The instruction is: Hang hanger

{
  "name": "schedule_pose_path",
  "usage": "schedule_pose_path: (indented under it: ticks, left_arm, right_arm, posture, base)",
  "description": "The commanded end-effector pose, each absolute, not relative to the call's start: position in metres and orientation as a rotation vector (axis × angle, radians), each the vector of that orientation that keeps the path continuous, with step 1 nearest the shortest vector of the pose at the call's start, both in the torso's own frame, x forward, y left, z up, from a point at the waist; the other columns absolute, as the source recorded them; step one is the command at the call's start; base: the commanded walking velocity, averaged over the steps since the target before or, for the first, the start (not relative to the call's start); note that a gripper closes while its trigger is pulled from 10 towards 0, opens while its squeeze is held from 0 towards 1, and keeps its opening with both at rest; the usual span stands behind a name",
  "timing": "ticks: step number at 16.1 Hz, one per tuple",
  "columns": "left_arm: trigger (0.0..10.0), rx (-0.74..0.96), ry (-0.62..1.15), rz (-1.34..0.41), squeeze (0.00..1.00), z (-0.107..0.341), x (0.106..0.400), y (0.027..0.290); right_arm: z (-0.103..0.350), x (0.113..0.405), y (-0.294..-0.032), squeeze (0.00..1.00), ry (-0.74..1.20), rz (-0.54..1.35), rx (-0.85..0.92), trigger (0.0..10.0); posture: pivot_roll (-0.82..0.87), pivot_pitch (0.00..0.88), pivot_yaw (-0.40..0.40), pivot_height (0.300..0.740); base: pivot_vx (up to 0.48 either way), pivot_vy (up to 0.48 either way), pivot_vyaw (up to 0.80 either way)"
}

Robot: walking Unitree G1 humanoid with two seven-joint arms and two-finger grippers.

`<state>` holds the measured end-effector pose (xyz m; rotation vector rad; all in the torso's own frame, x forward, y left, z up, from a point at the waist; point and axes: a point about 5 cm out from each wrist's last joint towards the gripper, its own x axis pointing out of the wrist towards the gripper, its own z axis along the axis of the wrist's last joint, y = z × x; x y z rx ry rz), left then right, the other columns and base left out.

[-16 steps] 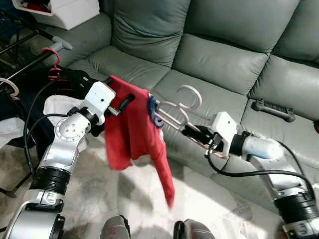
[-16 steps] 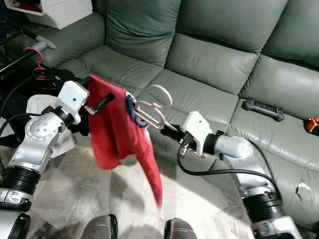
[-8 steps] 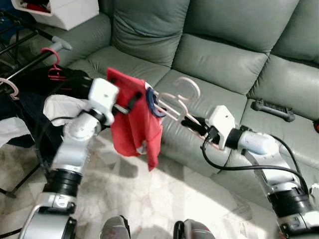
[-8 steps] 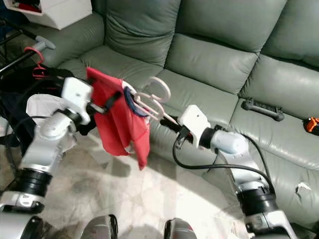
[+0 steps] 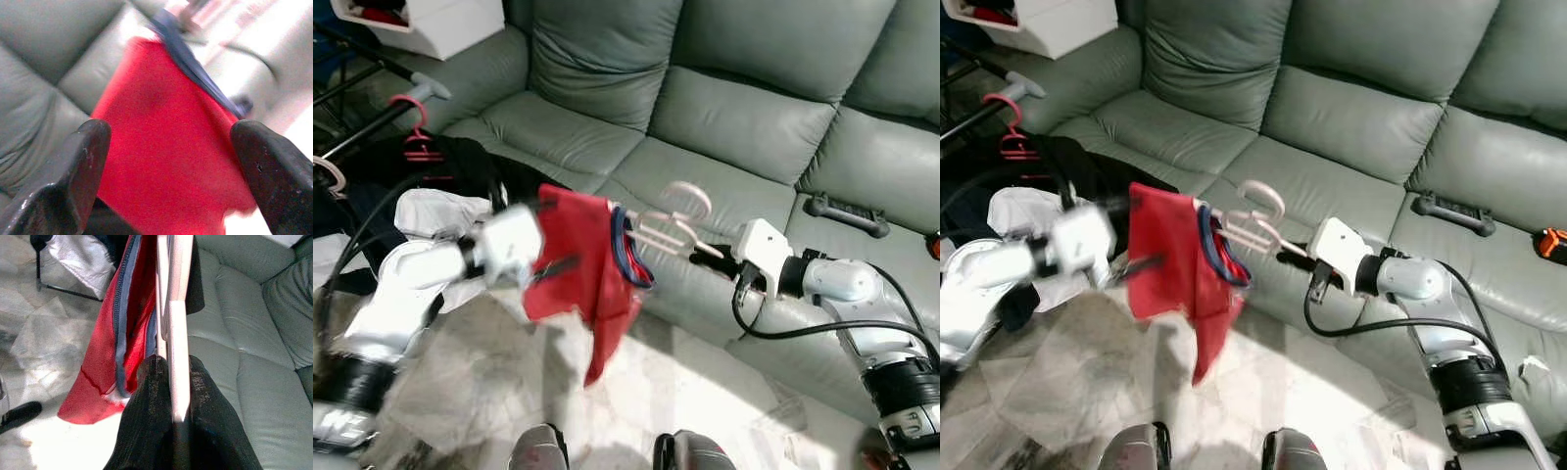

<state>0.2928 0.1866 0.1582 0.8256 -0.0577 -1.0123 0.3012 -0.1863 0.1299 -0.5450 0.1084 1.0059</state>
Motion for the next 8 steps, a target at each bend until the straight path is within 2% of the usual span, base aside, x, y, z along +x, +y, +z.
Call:
schedule_pose_path:
  ticks: [1, 3, 8]
  left_arm:
    - [10.0, 0.871, -0.070, -1.057, 0.00, 0.158, 0.290, 0.184]
    - [10.0, 0.975, -0.079, -1.108, 0.00, 0.151, 0.285, 0.187]
    - [10.0, 1.031, -0.081, -1.133, 0.00, 0.141, 0.286, 0.186]
  right_arm:
    - [0.137, 0.302, -0.183, 0.00, 0.069, 1.038, -0.571, 10.0]
    - [0.131, 0.297, -0.180, 0.00, 0.088, 1.091, -0.592, 10.0]
    - [0.122, 0.288, -0.173, 0.00, 0.126, 1.221, -0.617, 10.0]
  posture:
    - [-0.03, 0.093, -0.004, 0.740]
    - [-0.03, 0.093, -0.004, 0.740]
    - [-0.02, 0.097, -0.003, 0.740]
  base:
    - [0.000, 0.000, 0.00]
    - [0.000, 0.000, 0.00]
    - [0.000, 0.000, 0.00]
